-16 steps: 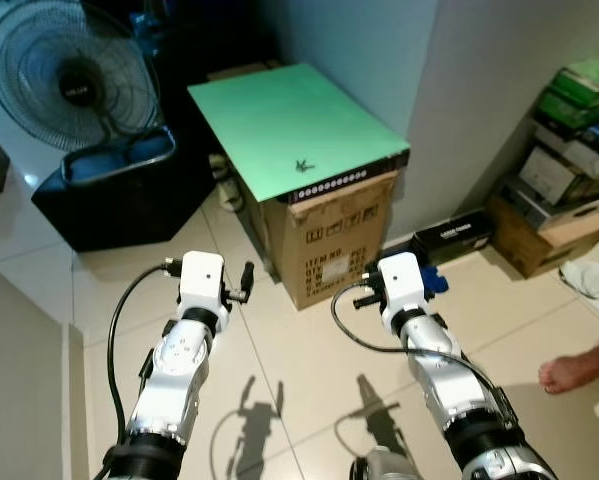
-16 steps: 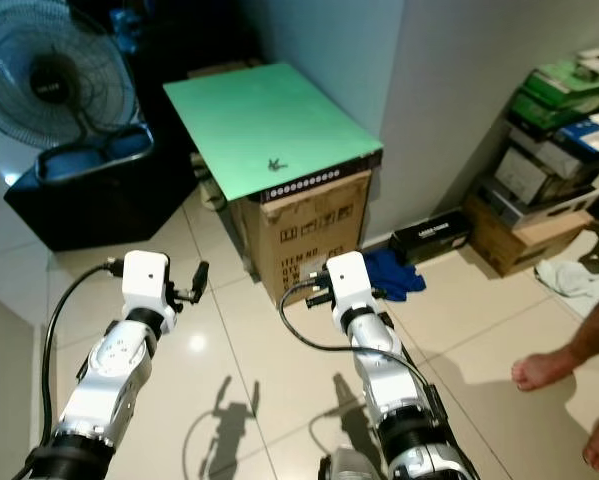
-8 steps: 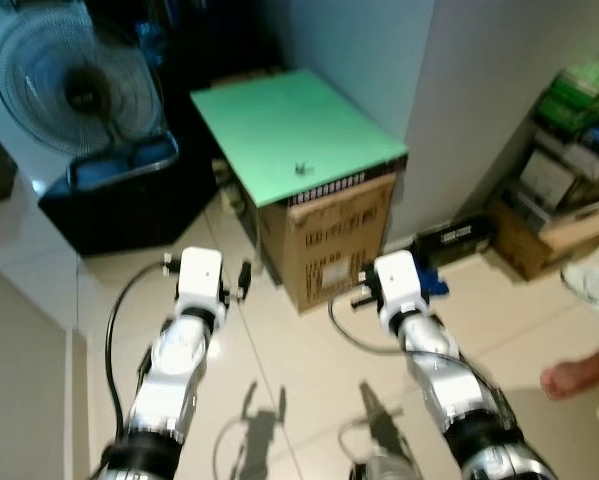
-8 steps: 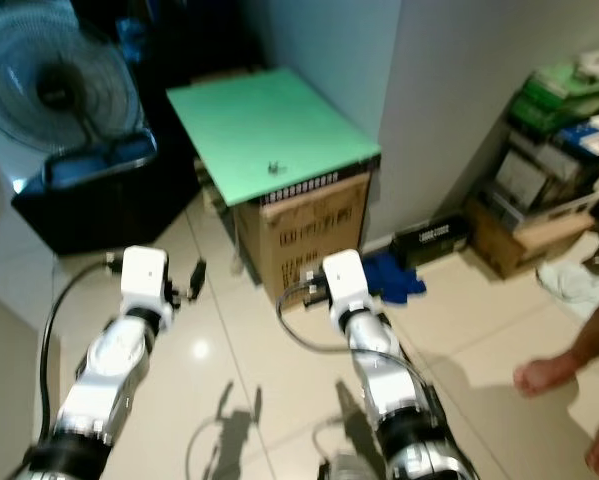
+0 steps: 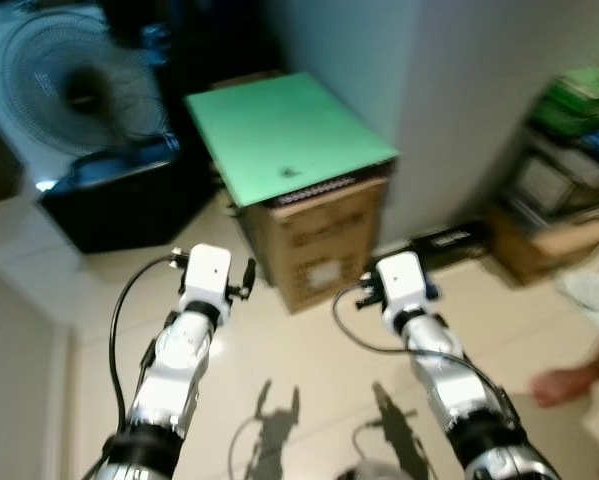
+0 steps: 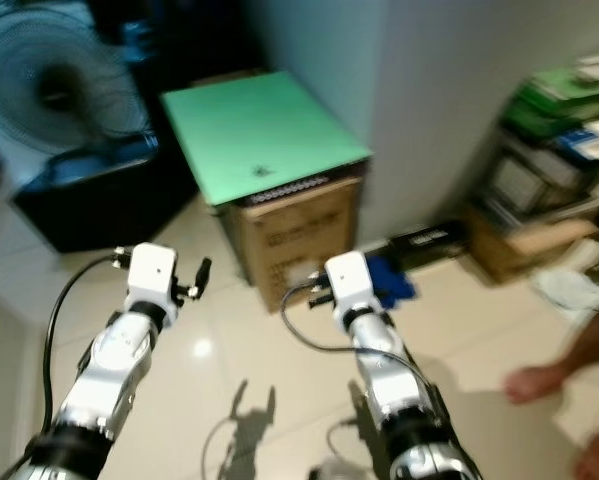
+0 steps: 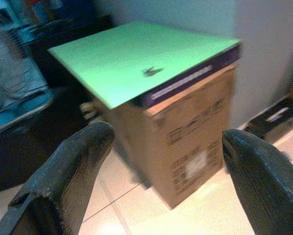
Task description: Hang keys on a hook
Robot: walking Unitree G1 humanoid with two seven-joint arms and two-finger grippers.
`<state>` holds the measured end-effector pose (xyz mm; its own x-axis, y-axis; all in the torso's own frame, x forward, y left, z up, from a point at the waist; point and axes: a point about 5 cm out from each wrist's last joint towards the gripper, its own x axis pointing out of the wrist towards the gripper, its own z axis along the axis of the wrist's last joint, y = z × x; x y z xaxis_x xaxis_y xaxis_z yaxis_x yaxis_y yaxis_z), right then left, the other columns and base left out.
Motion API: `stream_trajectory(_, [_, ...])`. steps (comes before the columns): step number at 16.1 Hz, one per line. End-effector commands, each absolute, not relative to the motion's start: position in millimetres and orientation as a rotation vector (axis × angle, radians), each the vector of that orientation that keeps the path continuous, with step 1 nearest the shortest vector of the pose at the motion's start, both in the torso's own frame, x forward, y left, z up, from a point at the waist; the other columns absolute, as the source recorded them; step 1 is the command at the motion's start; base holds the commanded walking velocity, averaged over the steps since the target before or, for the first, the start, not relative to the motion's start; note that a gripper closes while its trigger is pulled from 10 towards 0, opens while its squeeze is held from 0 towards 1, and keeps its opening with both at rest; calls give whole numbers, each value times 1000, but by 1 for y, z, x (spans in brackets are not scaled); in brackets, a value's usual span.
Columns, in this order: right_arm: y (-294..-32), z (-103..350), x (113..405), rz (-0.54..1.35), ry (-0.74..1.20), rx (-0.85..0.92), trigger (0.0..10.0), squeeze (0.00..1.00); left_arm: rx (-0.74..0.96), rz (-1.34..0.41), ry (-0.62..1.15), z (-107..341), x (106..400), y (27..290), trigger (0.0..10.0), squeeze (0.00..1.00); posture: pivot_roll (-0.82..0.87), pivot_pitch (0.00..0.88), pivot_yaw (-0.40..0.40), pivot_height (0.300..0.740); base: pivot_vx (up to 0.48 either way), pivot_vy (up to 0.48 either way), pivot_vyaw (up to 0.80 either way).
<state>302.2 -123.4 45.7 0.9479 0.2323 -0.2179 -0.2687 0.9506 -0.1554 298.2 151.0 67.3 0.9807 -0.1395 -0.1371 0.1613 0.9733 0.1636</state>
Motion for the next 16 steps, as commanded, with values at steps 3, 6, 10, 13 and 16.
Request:
stream_trajectory(3, [-117,45,300,262,194,-172,10000,0,196,-159,126,69,301,153,10000,0,-163,0,90,740,0,-472,0])
stream_trajectory(6, [-119,44,300,243,200,-167,10000,0,182,-152,169,63,301,154,10000,0,-162,0,94,740,0,-139,0])
stream_trajectory(10, [-121,44,299,225,196,-155,0,0,180,-143,157,65,301,157,10000,0,-160,0,97,740,0,0,0])
stream_trajectory(13, [-121,44,299,228,188,-140,0,0,187,-143,158,65,301,158,10000,0,-158,0,100,740,0,0,0])
stream_trajectory(16, [-117,42,297,256,188,-138,0,0,184,-147,158,65,301,158,10000,0,-159,0,99,740,0,0,0])
